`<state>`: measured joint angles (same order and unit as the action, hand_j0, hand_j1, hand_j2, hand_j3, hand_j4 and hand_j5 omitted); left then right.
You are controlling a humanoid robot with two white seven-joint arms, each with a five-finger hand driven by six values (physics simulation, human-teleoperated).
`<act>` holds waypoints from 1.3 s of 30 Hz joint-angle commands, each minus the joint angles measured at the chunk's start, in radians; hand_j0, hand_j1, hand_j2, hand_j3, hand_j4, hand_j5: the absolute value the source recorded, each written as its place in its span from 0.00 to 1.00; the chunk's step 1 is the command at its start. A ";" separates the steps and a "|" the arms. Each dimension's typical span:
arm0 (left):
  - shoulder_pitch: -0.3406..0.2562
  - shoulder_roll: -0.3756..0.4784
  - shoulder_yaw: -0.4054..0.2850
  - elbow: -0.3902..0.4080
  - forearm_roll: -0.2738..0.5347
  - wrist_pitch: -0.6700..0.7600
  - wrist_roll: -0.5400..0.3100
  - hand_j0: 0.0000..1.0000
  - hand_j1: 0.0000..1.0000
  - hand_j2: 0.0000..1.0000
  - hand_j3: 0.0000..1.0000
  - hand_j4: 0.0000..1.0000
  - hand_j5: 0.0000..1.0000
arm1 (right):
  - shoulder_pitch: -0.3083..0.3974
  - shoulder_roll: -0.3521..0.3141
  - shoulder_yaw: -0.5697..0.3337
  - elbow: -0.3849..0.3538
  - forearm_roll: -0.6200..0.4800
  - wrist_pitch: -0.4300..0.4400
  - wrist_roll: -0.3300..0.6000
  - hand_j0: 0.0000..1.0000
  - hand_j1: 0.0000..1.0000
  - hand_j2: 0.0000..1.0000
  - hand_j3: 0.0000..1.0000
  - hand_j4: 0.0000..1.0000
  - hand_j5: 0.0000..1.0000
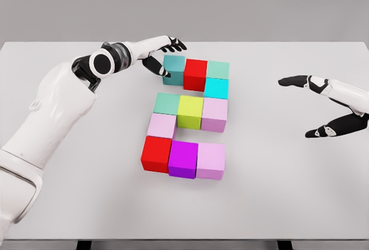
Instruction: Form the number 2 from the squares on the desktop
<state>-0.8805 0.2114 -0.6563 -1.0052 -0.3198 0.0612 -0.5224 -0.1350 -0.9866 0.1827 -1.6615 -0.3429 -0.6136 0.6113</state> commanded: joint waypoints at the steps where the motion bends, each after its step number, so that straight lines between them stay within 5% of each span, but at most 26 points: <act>1: 0.000 0.000 0.000 -0.001 0.002 0.000 -0.001 0.85 0.85 0.85 0.85 0.85 0.85 | 0.000 -0.001 0.000 -0.001 -0.008 0.003 0.000 1.00 1.00 1.00 1.00 1.00 1.00; 17: 0.000 0.011 0.000 -0.001 0.018 -0.009 -0.004 0.99 0.99 0.99 0.99 0.99 0.99 | 0.000 -0.001 0.000 0.002 -0.008 0.003 0.000 1.00 1.00 1.00 1.00 1.00 1.00; 39: -0.018 0.043 -0.006 0.008 0.021 -0.012 -0.088 1.00 1.00 1.00 1.00 1.00 1.00 | 0.000 0.000 0.001 0.000 -0.008 0.003 0.000 1.00 1.00 1.00 1.00 1.00 1.00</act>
<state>-0.9004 0.2498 -0.6628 -0.9968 -0.3017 0.0499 -0.6030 -0.1350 -0.9850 0.1842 -1.6607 -0.3429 -0.6136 0.6113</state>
